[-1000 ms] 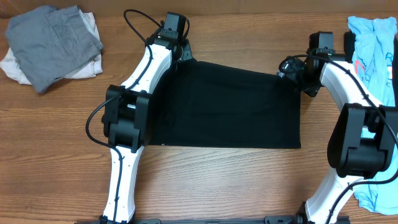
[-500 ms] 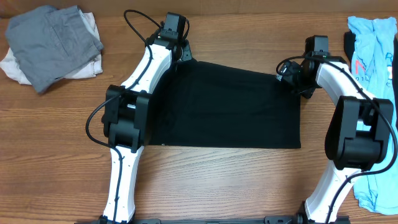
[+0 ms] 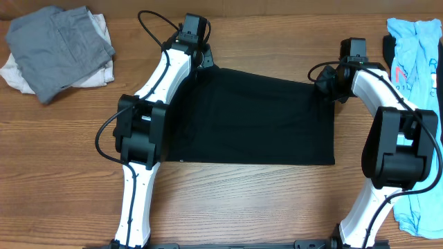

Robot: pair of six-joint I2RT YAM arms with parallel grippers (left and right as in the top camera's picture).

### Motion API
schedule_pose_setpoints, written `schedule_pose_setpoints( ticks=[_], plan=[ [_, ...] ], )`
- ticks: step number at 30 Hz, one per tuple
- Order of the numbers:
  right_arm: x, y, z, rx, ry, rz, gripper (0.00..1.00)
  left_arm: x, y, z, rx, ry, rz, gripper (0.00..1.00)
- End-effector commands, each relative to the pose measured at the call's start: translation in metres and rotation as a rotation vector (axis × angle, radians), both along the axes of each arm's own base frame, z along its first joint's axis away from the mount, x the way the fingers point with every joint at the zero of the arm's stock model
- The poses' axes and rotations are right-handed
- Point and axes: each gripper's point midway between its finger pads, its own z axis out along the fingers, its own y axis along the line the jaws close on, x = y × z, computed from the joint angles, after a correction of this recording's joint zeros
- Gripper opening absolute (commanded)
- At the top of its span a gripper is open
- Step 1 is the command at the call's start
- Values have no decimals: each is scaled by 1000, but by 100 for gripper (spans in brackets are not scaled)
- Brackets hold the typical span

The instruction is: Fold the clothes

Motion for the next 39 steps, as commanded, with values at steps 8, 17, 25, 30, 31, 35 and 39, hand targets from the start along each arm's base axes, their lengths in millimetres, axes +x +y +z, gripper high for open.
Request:
schedule_pose_setpoints(
  ticks=[8,17,25,30,31,35,39],
  plan=[
    [3,-9,4,-18,-11,-67,4,1,14,37,32,20,14,4],
    [-8,-31,14,59,14,-184,4,-19,41,81,66,102,30,4],
    [-16,-41,54,123,-39,-207,4,-55,70,83,194,235,70,4],
    [-18,-41,86,117,-96,-203,4,-70,82,82,259,294,83,4],
    [-20,-41,91,117,-101,-203,4,-74,83,82,263,308,83,4],
    [-31,-37,97,119,-76,-203,4,-90,89,83,278,374,83,4],
    [-45,-34,91,126,-13,-207,4,-114,98,84,301,470,83,4]
  ],
)
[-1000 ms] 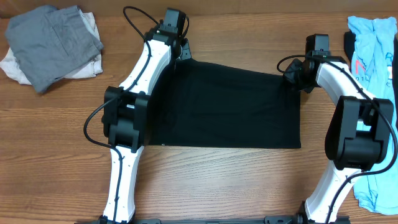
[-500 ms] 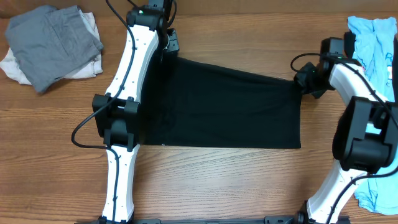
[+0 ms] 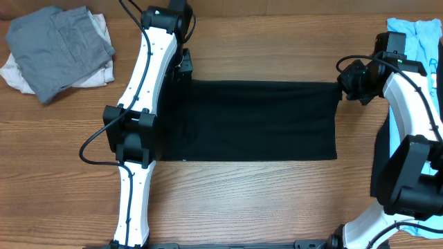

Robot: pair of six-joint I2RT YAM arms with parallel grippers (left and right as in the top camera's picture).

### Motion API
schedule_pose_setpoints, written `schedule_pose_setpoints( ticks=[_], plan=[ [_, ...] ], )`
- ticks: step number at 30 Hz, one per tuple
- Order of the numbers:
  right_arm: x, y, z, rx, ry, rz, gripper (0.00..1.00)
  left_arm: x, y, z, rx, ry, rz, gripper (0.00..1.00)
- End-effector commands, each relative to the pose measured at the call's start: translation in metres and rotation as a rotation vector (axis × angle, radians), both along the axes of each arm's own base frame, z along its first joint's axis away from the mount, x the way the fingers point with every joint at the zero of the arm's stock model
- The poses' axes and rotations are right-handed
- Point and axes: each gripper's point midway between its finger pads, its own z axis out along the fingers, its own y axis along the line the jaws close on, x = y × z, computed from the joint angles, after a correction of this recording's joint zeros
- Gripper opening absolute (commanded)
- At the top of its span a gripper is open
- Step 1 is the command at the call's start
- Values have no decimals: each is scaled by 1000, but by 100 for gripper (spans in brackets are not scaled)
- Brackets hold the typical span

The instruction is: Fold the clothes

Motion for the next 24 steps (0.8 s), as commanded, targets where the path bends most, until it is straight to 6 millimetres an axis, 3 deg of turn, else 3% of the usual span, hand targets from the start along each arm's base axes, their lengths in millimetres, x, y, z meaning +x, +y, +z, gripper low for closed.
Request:
schedule_pose_setpoints(
  ticks=[1,7,10,14,19,24],
  plan=[
    [-4,-10,11,-30,-3,-26,4,-8,22,11,64,24,10,4],
    [-20,-6,6,-16,65,-25,4,-18,4,12,-44,74,-45,4],
    [-25,-5,4,-12,88,-25,4,-18,4,20,-46,58,-62,4],
    [-34,-6,2,-5,123,-28,4,-24,3,47,-68,8,-63,4],
    [-41,-4,0,2,152,-27,4,-49,7,84,-76,-31,-62,4],
    [-44,-2,0,7,164,-29,4,-73,12,94,-72,-13,-54,4]
  ],
)
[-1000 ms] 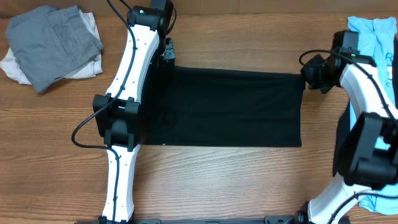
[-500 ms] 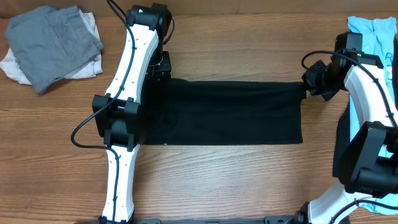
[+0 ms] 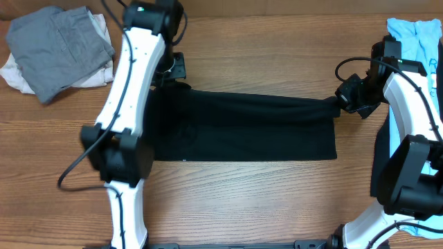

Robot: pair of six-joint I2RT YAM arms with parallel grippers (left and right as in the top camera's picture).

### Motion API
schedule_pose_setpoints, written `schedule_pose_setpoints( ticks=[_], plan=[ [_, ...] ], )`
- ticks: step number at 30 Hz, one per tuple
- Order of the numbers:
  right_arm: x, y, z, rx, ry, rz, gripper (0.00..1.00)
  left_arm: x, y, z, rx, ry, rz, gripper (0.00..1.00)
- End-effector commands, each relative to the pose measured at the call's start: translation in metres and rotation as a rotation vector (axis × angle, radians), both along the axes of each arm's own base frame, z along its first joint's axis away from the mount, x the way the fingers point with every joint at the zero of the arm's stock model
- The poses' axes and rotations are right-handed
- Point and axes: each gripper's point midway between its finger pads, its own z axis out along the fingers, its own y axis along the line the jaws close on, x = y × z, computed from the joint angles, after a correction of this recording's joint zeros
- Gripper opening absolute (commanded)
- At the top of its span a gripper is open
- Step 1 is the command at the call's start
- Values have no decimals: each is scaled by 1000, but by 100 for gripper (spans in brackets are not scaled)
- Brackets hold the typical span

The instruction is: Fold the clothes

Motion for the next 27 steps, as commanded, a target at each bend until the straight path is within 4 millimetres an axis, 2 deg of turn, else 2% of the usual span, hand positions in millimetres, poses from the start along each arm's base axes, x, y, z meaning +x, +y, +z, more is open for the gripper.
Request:
schedule_pose_setpoints(
  ticks=[1,5,8,10,16,19,23,27],
  plan=[
    [1,-9,12,-25,-28,-23,4,-16,13,10,17,7,2,4],
    [-3,-7,11,-14,-8,-26,4,-28,16,-10,39,86,6,4],
    [-7,-7,11,-13,9,-36,4,-36,31,-26,126,123,67,4],
    [-9,-9,13,-25,12,-51,4,-36,33,-32,142,129,77,4],
    [-12,-22,42,-109,-51,-81,4,-45,35,-46,150,175,75,4],
    [-21,-23,55,-129,-56,-85,4,-52,36,-51,158,207,72,4],
    [-42,-19,47,-115,30,-79,4,-65,39,-62,173,269,65,4],
    [-47,-17,42,-110,53,-78,4,-75,44,-72,198,311,60,4]
  ],
)
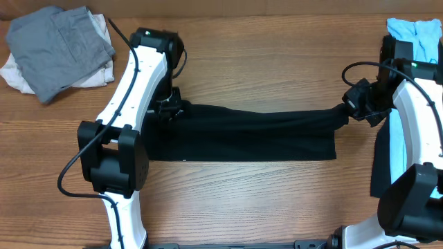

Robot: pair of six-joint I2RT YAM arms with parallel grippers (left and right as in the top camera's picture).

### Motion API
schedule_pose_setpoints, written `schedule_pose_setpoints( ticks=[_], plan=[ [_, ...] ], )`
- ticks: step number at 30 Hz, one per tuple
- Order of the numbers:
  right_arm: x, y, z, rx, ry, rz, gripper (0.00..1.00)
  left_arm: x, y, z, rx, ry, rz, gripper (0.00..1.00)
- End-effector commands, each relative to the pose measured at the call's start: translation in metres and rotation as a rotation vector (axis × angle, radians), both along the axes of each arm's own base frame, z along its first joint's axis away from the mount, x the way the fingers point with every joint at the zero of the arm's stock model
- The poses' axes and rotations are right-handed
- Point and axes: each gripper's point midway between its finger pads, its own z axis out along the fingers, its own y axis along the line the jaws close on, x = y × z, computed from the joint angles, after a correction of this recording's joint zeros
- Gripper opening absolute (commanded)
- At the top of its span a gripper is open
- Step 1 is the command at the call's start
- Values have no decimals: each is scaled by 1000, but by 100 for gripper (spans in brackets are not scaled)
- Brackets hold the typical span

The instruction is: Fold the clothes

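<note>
A black garment [242,135] lies spread across the middle of the table, its far edge lifted and pulled toward the near edge. My left gripper [171,111] is shut on the garment's far left corner. At the far right corner my right gripper [348,109] is shut on the cloth, drawing it out into a taut point. The near hem lies flat along the table.
A folded grey garment on white cloth [59,45] sits at the back left. A light blue garment [414,34] lies at the right edge, with dark cloth under the right arm. Wooden table [263,48] shows behind the black garment.
Both grippers have moved nearer the front edge, carrying the garment's far edge with them. The visible black cloth is now a narrower band. The right gripper also sits slightly further right.
First both grippers were at the far corners of the flat, slanted black garment. Then the far edge was stretched straight between them. After that it was lifted and drawn forward, and now it hangs over the lower half of the garment.
</note>
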Motion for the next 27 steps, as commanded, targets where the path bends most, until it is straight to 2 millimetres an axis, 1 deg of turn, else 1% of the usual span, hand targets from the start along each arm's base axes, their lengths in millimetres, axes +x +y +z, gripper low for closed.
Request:
schedule_pose_setpoints(
  ticks=[1,4,6,8,11,15,17,20,22,26,27],
  plan=[
    [-4,-16,-1,-67,10,-29,4,-6,20,-7,80,28,4,4],
    [-5,-11,-3,-70,14,8,4,-9,22,-9,82,42,7,6],
    [-9,-4,-8,-66,32,28,4,-10,24,-10,83,47,11,9],
    [-15,5,-17,-61,60,49,4,-10,27,-10,82,50,17,8],
    [-21,11,-25,-56,84,59,4,-10,32,-10,81,52,26,8],
    [-25,12,-30,-55,98,58,4,-13,38,-11,81,66,39,8],
    [-26,7,-31,-72,104,52,4,-16,39,-14,75,85,38,8],
    [-28,1,-31,-92,111,42,4,-24,40,-20,79,115,40,13],
    [-27,0,-31,-92,109,40,4,-27,41,-25,82,128,39,13],
    [-27,0,-31,-93,107,41,4,-33,42,-33,85,148,40,20],
    [-27,0,-32,-93,108,41,10,-34,42,-34,86,152,40,23]
  ],
)
